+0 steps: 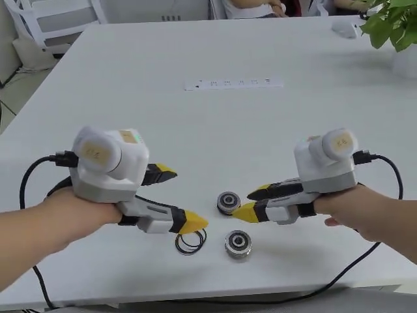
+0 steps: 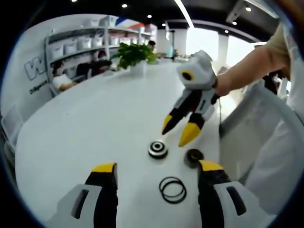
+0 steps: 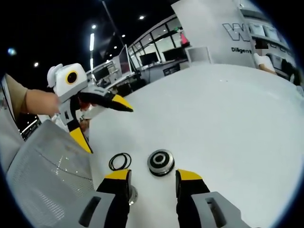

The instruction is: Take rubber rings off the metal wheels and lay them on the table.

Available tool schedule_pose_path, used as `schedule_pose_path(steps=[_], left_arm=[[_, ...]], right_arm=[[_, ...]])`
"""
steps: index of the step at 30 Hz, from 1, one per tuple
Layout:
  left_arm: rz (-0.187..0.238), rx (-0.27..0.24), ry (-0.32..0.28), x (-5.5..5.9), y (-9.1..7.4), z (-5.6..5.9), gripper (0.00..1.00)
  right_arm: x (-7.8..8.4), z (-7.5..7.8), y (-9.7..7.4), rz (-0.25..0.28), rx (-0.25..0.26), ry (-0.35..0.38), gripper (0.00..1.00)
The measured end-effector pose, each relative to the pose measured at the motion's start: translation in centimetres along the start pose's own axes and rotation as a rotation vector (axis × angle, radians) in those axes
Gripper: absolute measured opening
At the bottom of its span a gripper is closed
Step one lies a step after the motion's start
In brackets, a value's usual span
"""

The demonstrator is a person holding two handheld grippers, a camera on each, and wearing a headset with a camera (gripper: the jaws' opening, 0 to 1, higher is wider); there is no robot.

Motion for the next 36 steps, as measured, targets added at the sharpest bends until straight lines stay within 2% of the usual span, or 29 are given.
schedule_pose_path(steps=[6, 14, 36], left_arm=[[-0.005, 0.005, 0.004, 0.0, 0.8, -0.2, 0.65], [-0.018, -0.003, 0.009, 0.3, 1.9, -1.1, 0.58], [-0.036, 0.023, 0.002, 0.3, 4.2, -1.0, 0.41]], right_arm=[[0.3, 0.0, 0.1, -0.012, 0.005, -0.025, 0.32], [0.4, 0.3, 0.6, -0.018, 0.011, -0.039, 0.29], [0.9, 1.2, 1.4, -0.038, 0.017, -0.087, 0.21]])
Point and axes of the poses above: the centre of the closed fingertips' face, and the gripper's own axes: y roughly forward along the fingers, z roughly to its right, x roughly out of its underside, the point moved 4 cm from there along -y, roughly backward along the fingers, and after that the axes turned 2 degrees about -x, right-handed, at the moved point
